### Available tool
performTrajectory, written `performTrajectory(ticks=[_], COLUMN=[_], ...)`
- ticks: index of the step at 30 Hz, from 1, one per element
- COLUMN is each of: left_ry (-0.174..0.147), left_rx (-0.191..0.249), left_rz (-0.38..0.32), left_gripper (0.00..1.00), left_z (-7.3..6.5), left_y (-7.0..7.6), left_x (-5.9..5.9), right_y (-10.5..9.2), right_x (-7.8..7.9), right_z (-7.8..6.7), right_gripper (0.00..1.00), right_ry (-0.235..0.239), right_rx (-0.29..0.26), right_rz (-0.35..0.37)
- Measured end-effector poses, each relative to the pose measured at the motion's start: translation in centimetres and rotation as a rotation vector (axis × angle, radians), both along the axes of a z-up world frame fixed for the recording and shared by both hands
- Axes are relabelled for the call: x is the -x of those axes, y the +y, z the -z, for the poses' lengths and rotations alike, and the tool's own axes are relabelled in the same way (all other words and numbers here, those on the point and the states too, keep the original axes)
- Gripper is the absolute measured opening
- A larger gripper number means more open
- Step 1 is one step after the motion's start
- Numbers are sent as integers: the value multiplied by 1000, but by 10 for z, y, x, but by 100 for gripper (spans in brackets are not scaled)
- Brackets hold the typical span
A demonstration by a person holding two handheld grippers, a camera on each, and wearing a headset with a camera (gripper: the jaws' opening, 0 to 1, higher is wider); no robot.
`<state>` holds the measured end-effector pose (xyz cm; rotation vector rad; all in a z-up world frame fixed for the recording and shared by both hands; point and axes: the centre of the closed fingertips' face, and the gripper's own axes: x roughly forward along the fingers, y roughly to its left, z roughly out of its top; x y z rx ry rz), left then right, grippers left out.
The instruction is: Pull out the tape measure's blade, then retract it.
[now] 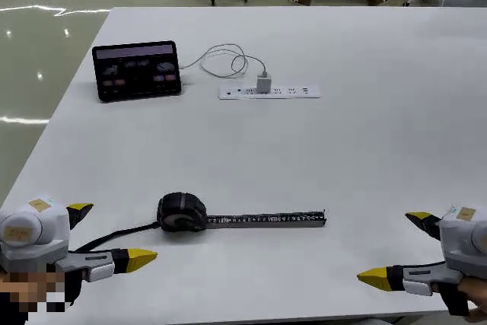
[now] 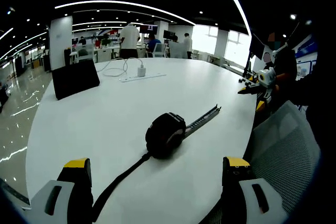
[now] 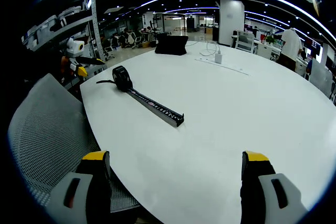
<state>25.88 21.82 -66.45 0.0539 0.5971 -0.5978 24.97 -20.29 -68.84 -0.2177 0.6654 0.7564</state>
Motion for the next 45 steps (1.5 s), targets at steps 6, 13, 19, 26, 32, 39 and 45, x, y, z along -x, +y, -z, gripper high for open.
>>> performTrajectory(ticks=[6, 13, 19, 26, 32, 39, 45], left_ry=[-6, -9, -4, 1, -4, -4, 3], left_rx=[2, -10, -16, -18, -17, -10, -10], left_rz=[-9, 4, 9, 16, 21, 17, 20], left_gripper=[100, 100, 100, 100, 100, 100, 100], left_z=[0, 3, 5, 8, 6, 6, 8], left_y=[2, -2, -1, -1, -3, -7, -11], left_x=[8, 13, 17, 17, 15, 15, 17], right_y=[-3, -15, -16, -12, -13, -21, -21], right_x=[8, 15, 16, 16, 16, 16, 16], right_z=[-2, -1, -5, -5, -4, -2, -1], right_gripper=[100, 100, 100, 100, 100, 100, 100], right_ry=[-20, -18, -22, -23, -24, -18, -16], right_rx=[-17, -1, 8, 23, 32, 38, 33], right_rz=[4, 12, 17, -14, -20, -7, -4])
